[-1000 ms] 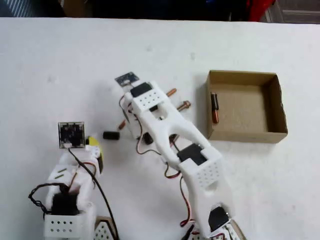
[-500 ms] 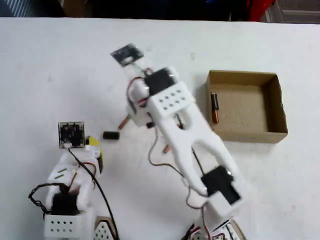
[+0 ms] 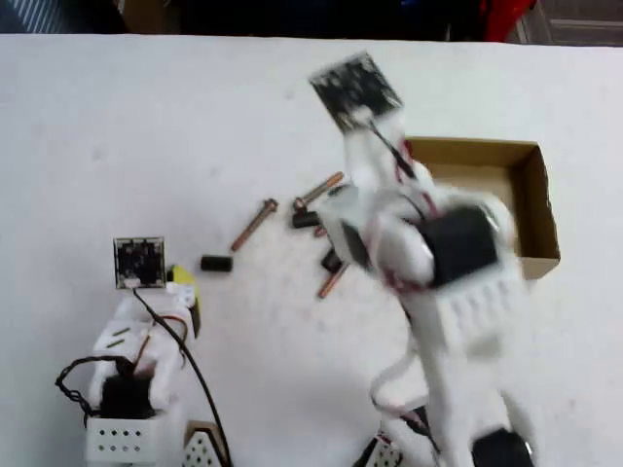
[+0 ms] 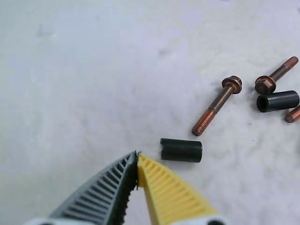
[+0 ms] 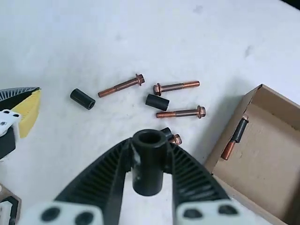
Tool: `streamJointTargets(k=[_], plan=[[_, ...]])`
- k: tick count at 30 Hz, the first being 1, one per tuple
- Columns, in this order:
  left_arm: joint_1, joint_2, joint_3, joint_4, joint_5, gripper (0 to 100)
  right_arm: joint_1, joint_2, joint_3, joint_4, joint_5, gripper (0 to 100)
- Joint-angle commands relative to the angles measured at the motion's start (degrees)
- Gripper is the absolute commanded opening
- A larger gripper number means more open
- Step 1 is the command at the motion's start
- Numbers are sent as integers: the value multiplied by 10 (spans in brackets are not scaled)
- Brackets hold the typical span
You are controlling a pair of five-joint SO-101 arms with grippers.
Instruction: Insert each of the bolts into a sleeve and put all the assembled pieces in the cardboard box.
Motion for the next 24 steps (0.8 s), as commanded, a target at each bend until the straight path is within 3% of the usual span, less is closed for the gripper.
streamJointTargets(k=[1,7,18,24], plan=[[0,-4,-1,-3,-4,24,6,-113,55,7,9,16],[0,-4,-1,1,-5,24,6,-240,230,-86,9,16],[0,-4,-5,18,-105,23,1,-393,563,-305,5,16],[0,-4,-116,155,-106,23,1,-466,661,-374,5,16]])
